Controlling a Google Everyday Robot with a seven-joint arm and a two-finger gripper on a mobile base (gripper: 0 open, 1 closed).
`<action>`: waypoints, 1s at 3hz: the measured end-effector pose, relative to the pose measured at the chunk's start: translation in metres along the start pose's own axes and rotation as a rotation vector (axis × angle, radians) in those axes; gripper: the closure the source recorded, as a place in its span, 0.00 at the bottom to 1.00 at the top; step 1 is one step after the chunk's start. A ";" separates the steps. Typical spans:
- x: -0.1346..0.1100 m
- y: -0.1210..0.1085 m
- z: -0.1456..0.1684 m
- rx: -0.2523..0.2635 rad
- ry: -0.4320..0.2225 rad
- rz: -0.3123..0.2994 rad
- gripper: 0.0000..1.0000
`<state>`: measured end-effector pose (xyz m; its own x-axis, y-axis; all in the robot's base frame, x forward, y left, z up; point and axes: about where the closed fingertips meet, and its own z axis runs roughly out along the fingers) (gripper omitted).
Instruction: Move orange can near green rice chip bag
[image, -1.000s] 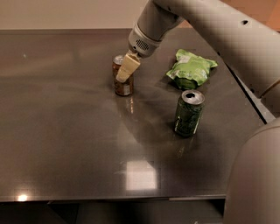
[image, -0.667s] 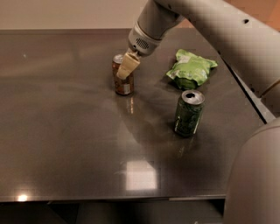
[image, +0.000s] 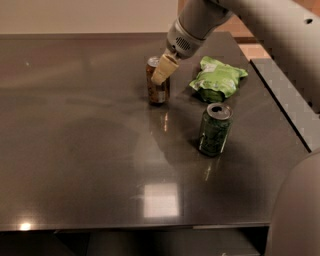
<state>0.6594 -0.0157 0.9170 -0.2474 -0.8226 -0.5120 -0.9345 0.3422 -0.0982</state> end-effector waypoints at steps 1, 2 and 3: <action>0.029 -0.023 -0.013 0.032 0.005 0.059 1.00; 0.051 -0.044 -0.020 0.051 0.002 0.110 1.00; 0.065 -0.055 -0.021 0.054 -0.003 0.140 0.83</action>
Offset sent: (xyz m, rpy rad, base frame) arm 0.0392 -0.1042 -0.0029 0.0293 0.0085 -0.1878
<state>0.6895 -0.0974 0.9070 -0.3736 -0.7634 -0.5269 -0.8755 0.4779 -0.0716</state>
